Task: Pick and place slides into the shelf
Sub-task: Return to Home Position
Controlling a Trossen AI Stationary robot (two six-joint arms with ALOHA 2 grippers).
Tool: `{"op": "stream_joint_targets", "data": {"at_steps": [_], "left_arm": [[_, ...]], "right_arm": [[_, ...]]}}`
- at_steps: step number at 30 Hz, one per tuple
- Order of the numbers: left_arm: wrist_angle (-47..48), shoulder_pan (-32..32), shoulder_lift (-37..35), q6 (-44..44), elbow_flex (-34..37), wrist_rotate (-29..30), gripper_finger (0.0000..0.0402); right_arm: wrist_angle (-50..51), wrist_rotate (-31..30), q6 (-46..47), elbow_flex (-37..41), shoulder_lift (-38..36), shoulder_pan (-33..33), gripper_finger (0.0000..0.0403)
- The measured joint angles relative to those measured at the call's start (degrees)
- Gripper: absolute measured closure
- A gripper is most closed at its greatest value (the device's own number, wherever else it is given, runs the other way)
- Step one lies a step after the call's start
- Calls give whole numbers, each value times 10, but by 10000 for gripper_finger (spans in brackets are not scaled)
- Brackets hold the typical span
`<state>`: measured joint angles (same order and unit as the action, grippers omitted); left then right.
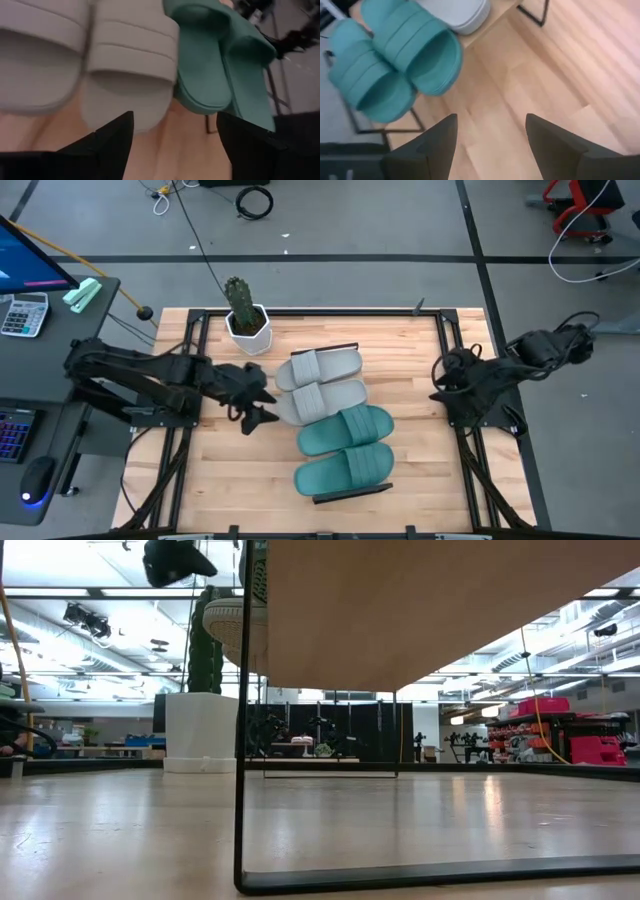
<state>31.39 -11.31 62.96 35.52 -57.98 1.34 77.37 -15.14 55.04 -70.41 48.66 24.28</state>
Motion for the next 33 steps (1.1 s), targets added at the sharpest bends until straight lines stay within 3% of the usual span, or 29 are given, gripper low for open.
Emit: {"op": "stream_joint_targets", "data": {"at_steps": [6, 12, 23, 33], "left_arm": [[50, -35, -59, 13, 0, 116, 143], [46, -55, -105, 18, 37, 156, 196], [-283, -73, -172, -5, 270, 182, 266], [-350, -72, -258, -46, 391, 182, 309]], "right_arm": [[-18, -9, -39, 1, 6, -31, 161], [-49, 16, -37, 1, 15, -58, 161], [-74, 70, -22, 1, 67, -93, 161], [-117, 74, 33, 1, 101, -93, 161]]}}
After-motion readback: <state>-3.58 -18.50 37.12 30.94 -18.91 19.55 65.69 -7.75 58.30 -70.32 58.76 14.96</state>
